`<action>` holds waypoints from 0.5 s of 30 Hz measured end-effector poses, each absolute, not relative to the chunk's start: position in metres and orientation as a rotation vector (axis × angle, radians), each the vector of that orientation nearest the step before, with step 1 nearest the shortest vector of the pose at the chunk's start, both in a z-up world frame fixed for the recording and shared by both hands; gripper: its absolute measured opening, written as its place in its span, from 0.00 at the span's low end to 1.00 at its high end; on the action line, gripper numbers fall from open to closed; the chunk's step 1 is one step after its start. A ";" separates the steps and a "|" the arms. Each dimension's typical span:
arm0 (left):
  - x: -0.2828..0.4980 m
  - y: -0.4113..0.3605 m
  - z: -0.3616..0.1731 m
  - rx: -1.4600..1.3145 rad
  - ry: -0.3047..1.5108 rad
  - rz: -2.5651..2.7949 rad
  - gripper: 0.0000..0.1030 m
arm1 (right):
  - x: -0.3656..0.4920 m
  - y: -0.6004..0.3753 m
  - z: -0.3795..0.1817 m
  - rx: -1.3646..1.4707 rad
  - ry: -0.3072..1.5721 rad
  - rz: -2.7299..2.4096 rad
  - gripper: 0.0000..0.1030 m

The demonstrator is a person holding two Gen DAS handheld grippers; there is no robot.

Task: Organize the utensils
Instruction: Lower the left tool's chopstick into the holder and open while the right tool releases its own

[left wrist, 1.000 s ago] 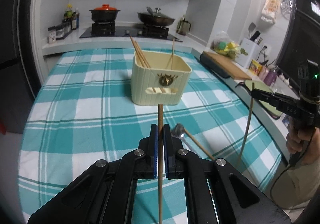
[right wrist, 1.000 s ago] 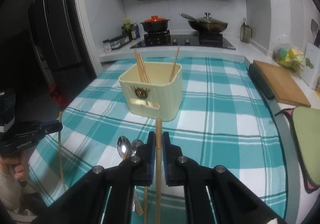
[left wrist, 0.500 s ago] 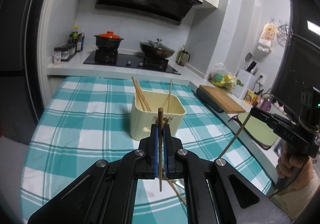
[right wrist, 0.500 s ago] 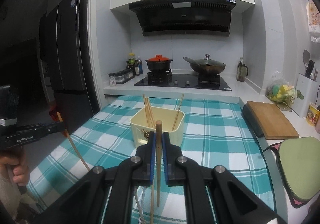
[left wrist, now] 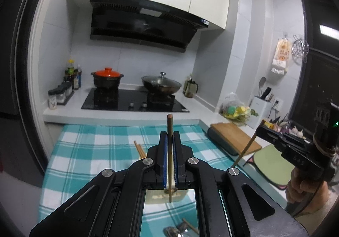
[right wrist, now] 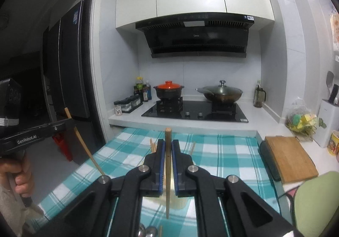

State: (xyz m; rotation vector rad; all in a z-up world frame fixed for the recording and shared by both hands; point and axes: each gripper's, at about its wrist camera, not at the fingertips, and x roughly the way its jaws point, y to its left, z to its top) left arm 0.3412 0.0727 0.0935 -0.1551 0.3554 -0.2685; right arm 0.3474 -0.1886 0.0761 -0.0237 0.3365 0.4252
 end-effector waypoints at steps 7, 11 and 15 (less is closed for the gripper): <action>0.410 0.057 0.096 -0.119 0.357 -0.236 0.03 | 0.405 -0.170 0.094 -0.025 0.298 0.422 0.06; 0.446 0.050 0.074 -0.115 0.424 -0.226 0.03 | 0.438 -0.159 0.081 -0.040 0.318 0.430 0.06; 0.476 0.047 0.043 -0.116 0.514 -0.217 0.03 | 0.475 -0.147 0.052 -0.056 0.428 0.456 0.06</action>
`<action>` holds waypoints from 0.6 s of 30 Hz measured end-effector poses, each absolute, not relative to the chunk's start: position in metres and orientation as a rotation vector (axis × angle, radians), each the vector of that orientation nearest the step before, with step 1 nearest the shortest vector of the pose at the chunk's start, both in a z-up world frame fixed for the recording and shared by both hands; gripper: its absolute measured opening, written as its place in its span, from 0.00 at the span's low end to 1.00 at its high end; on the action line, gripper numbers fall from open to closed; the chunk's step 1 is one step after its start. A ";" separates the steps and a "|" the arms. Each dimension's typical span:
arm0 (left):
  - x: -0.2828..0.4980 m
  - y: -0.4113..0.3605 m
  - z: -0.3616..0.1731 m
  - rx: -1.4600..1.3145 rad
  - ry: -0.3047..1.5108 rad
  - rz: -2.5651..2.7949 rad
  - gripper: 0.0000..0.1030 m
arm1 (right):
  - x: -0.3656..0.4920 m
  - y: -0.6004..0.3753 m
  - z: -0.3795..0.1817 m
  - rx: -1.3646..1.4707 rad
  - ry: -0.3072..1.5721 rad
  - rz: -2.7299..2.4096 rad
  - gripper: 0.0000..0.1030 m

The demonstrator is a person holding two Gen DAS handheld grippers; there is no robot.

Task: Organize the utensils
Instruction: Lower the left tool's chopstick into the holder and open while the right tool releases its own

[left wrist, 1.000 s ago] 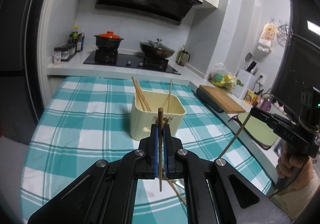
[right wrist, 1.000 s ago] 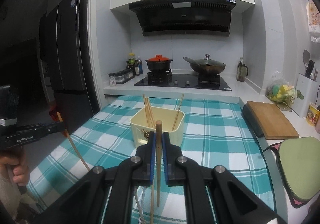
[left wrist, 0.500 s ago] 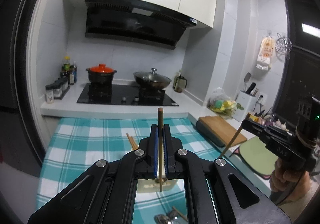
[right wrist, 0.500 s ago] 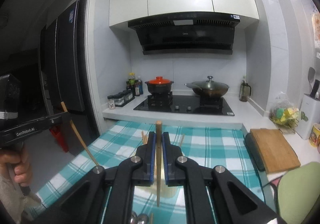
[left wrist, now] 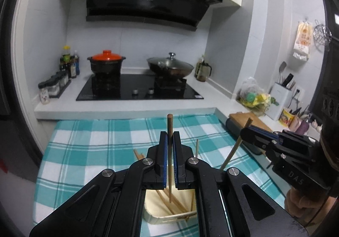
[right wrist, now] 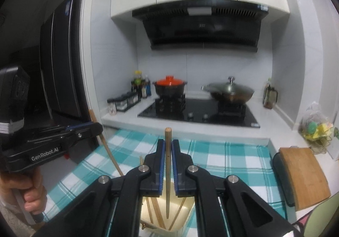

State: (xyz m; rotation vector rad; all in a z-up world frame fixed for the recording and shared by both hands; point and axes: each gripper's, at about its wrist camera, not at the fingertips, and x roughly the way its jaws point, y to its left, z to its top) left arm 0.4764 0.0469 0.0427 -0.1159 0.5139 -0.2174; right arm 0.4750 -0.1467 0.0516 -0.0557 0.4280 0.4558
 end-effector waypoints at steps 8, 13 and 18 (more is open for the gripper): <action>0.515 0.041 -0.011 -0.108 0.657 -0.192 0.03 | 0.530 -0.129 -0.011 -0.050 0.631 0.490 0.06; 0.533 0.040 -0.023 -0.099 0.712 -0.171 0.14 | 0.557 -0.120 -0.031 -0.021 0.703 0.501 0.07; 0.505 0.057 -0.007 -0.096 0.677 -0.122 0.70 | 0.555 -0.130 -0.008 0.034 0.655 0.483 0.09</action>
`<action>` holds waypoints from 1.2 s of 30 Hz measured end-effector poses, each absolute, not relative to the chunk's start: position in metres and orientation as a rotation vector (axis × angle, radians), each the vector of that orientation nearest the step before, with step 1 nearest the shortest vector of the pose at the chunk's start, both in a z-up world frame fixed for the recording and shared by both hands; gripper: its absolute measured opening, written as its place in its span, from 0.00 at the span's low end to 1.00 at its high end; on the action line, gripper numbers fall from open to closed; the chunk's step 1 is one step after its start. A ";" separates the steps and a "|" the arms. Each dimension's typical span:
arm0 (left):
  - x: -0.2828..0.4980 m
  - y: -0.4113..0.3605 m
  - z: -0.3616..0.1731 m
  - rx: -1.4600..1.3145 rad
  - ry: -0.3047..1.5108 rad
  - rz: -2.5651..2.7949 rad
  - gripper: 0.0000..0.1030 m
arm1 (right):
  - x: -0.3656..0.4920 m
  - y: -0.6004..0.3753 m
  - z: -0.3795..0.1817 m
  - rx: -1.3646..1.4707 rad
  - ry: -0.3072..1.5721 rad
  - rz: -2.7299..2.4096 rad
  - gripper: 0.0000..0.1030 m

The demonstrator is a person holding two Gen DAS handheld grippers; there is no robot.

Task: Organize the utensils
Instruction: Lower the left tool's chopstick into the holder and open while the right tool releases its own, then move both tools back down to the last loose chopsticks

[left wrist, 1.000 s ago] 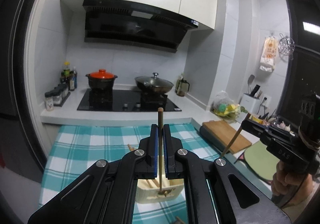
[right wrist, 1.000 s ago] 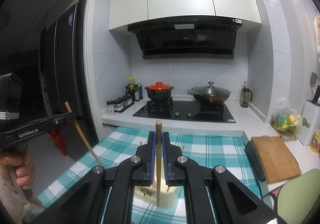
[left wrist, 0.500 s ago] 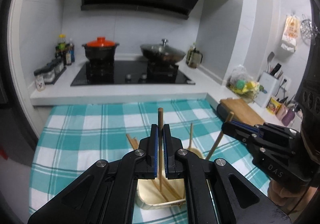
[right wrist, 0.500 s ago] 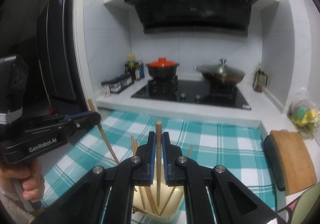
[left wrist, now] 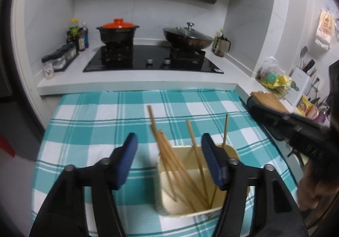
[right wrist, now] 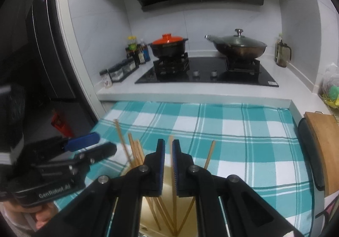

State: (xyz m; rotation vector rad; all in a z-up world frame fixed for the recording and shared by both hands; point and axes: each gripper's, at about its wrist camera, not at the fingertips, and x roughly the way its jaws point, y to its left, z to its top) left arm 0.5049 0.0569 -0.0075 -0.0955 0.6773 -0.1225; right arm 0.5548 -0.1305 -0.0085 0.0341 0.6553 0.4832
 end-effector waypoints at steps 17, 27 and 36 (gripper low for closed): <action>0.245 0.070 -0.025 0.054 0.755 -0.164 0.93 | 0.326 -0.239 0.004 -0.189 0.570 0.361 0.41; 0.197 0.015 -0.117 -0.140 0.823 -0.168 0.93 | 0.219 -0.272 -0.074 -0.073 0.589 0.231 0.41; 0.198 -0.009 -0.157 -0.131 0.876 -0.151 0.93 | 0.187 -0.261 -0.147 -0.069 0.685 0.209 0.41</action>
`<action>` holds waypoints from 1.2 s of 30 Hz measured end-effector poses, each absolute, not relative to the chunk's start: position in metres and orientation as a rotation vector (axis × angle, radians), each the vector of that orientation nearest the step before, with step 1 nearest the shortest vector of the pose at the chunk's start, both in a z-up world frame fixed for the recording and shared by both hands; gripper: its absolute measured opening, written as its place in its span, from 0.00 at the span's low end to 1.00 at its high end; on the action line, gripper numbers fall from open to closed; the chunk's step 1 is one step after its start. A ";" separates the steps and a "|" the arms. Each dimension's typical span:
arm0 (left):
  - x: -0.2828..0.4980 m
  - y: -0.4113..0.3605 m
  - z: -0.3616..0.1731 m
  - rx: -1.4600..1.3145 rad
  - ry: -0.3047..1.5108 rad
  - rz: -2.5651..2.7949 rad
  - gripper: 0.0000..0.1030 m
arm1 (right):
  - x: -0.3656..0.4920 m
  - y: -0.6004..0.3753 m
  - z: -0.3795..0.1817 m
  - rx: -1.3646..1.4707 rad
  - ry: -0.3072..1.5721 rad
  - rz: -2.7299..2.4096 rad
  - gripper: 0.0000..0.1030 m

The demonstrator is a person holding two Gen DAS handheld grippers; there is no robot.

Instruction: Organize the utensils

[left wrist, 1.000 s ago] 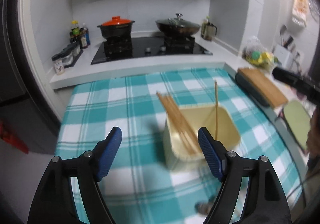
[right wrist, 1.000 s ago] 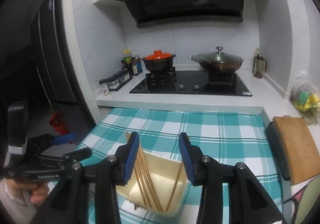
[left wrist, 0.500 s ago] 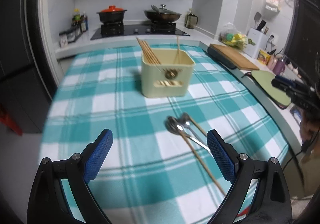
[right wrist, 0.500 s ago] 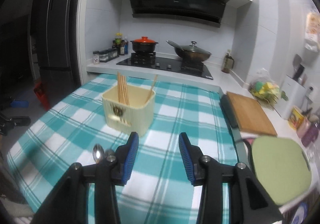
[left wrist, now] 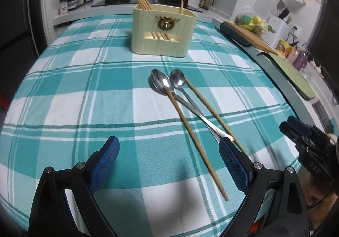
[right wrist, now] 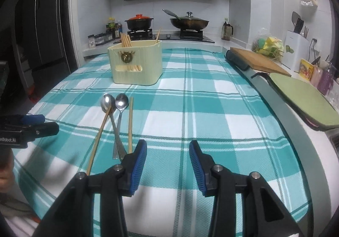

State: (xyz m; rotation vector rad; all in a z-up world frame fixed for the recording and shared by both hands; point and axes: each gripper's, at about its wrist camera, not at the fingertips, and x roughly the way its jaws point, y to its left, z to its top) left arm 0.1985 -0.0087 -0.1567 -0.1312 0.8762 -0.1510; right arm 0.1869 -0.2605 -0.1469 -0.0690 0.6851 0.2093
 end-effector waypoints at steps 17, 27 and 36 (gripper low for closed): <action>0.288 -0.033 -0.201 -0.064 0.922 -0.051 0.76 | 0.188 -0.250 -0.174 -0.056 0.730 0.247 0.41; 0.282 -0.051 -0.212 0.063 0.906 -0.056 0.39 | 0.199 -0.250 -0.176 -0.053 0.757 0.262 0.41; 0.260 -0.035 -0.211 0.066 0.895 -0.099 0.06 | 0.254 -0.214 -0.181 -0.078 0.836 0.374 0.41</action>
